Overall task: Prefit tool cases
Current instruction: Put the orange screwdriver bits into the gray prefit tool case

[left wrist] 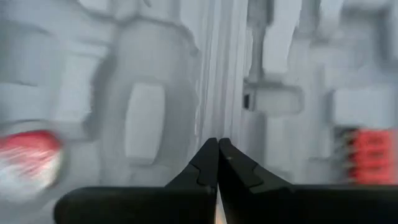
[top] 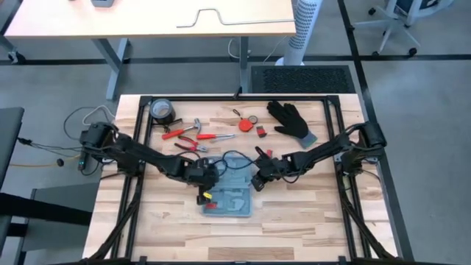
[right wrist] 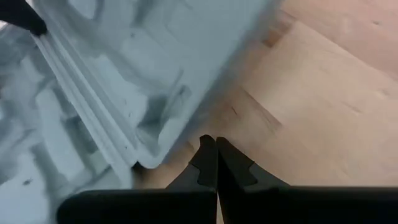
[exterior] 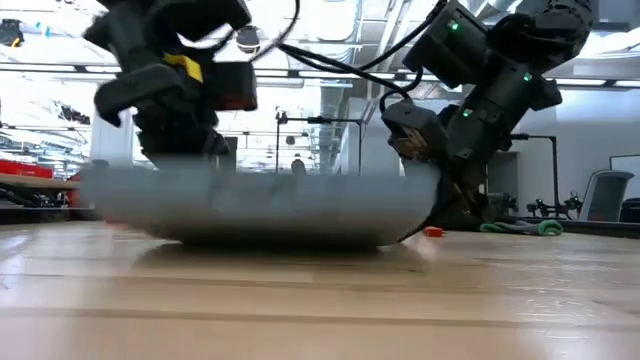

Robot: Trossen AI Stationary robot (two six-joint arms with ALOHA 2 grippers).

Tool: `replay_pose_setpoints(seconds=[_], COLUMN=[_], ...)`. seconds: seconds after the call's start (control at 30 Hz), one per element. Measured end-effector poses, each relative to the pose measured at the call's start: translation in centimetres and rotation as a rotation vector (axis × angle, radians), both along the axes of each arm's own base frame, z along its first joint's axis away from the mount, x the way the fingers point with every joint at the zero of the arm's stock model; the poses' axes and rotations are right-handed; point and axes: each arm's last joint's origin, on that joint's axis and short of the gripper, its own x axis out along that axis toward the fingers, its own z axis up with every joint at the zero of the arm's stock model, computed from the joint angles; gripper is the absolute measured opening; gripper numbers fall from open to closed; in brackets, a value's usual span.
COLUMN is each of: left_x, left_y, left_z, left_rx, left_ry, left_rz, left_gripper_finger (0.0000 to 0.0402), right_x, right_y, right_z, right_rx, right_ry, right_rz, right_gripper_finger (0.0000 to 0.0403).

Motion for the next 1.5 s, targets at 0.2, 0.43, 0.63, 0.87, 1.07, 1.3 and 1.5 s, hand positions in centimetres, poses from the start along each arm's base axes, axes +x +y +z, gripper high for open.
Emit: replay_pose_setpoints(seconds=[0.2,0.43,0.63,0.87,1.07,1.3,1.5], left_x=[-1.2,-2.2,-2.4,-2.4,-2.4,-2.6,-2.7], left_y=[-1.4,-2.5,-2.8,-2.8,-2.8,-2.7,-2.6], left_z=[2.2,4.1,4.4,4.3,4.4,4.2,4.1], left_rx=[0.055,0.067,0.072,0.078,0.068,0.073,0.077], left_ry=[-0.085,-0.178,-0.202,-0.201,-0.202,-0.175,-0.162], left_rz=[0.075,0.143,0.165,0.169,0.183,0.192,0.196], left_gripper_finger=[0.0,0.0,0.0,0.0,0.0,0.0,0.0], right_x=[-0.4,-3.2,-5.4,-4.6,-4.8,-3.8,-3.0], right_y=[-0.2,-1.7,-3.9,-6.1,-7.7,-7.6,-6.8], right_z=[1.7,5.8,7.0,5.3,3.3,2.2,1.4], right_rx=[-0.012,-0.124,-0.162,-0.072,-0.041,-0.01,-0.015], right_ry=[-0.027,0.011,0.11,0.161,0.277,0.248,0.231], right_rz=[0.012,-0.125,-0.23,-0.27,-0.364,-0.356,-0.34], right_gripper_finger=[0.0,0.0012,0.0068,0.018,0.0269,0.0291,0.0292])
